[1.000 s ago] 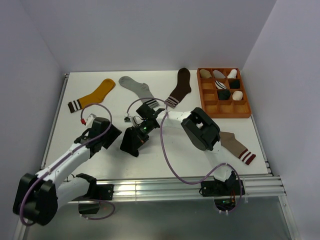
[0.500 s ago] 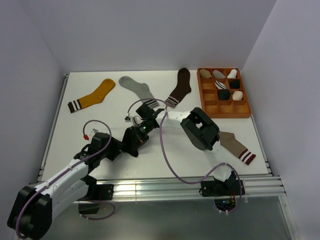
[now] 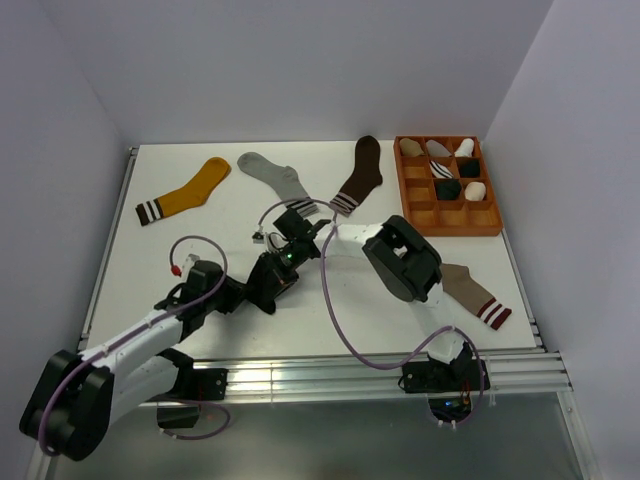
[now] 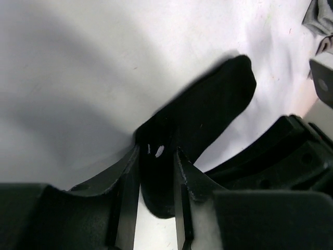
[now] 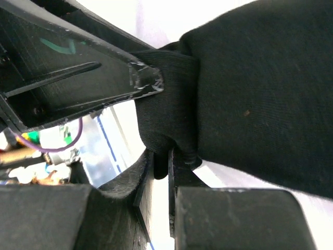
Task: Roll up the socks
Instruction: Roll the sock at the center of the board.
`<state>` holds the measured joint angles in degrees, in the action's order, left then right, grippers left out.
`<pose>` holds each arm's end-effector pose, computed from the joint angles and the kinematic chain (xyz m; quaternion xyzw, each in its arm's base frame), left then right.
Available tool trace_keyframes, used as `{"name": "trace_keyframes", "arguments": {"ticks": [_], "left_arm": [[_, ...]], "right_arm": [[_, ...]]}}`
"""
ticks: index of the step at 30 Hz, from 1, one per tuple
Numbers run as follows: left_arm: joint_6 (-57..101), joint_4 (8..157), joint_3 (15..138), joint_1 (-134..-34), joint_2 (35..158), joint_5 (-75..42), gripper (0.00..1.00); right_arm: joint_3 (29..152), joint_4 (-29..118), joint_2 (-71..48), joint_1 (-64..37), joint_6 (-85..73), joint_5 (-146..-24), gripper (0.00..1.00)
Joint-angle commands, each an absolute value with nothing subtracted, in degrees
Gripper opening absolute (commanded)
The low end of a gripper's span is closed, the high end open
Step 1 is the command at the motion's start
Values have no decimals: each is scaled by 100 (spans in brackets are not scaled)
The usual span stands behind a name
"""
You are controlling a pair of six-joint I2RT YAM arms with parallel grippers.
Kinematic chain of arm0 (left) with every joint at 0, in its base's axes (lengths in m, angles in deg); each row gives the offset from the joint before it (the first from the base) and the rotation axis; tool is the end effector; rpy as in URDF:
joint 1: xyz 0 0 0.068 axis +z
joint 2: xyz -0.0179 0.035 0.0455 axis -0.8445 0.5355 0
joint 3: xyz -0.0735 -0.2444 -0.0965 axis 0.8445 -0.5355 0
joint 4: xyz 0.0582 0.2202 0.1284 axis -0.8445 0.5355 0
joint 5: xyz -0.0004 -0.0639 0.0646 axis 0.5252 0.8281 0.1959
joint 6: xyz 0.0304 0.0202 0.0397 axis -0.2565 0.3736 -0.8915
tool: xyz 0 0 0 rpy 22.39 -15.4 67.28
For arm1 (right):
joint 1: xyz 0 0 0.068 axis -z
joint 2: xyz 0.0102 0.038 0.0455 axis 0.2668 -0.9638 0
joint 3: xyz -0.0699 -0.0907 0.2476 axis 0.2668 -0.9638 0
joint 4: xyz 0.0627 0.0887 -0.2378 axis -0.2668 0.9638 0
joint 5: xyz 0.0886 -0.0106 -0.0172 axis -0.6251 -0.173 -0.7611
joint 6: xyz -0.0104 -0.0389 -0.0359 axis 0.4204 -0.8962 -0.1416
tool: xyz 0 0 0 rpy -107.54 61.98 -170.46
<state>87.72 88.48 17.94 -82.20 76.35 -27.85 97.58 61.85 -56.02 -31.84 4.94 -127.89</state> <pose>0.1536 -0.0681 0.1336 -0.4217 0.8239 -0.2773 0.2579 0.2794 0.3435 0.1213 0.3272 -0.8188 -0.4708 0.0294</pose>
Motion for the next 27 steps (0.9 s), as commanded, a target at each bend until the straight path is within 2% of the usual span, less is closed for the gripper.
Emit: {"name": "trace_keyframes", "arguments": {"ticks": [1, 2, 3, 5, 6, 10, 14, 17, 27], "left_arm": [[8234, 8902, 2181, -8267, 8357, -2919, 20], [8137, 8911, 2313, -8267, 8716, -2928, 19], [8022, 8928, 2436, -8267, 8893, -2928, 17], [7671, 8955, 2797, -8267, 9367, -2885, 16], [7574, 8972, 2902, -8267, 9500, -2884, 15], [7187, 8998, 3333, -8267, 9905, -2700, 14], [7055, 9165, 3501, -8276, 9968, -2638, 14], [6967, 9323, 3624, -8319, 9941, -2664, 14], [6932, 9552, 3844, -8469, 9976, -2717, 14]], "right_arm": [[9308, 6055, -5520, -3261, 482, -11572, 5], [9237, 6011, -5431, -3260, 499, -11475, 9], [9150, 5959, -5326, -3269, 508, -11240, 20], [8860, 5783, -4957, -3278, 491, -10931, 30], [8745, 5722, -4808, -3287, 465, -10729, 38], [8025, 5213, -3729, -3488, 298, -9377, 50], [7497, 4685, -2988, -3971, 70, -7332, 53], [7365, 4412, -2777, -4498, -115, -6346, 53], [7636, 3840, -2907, -5361, -818, -5929, 52]]}}
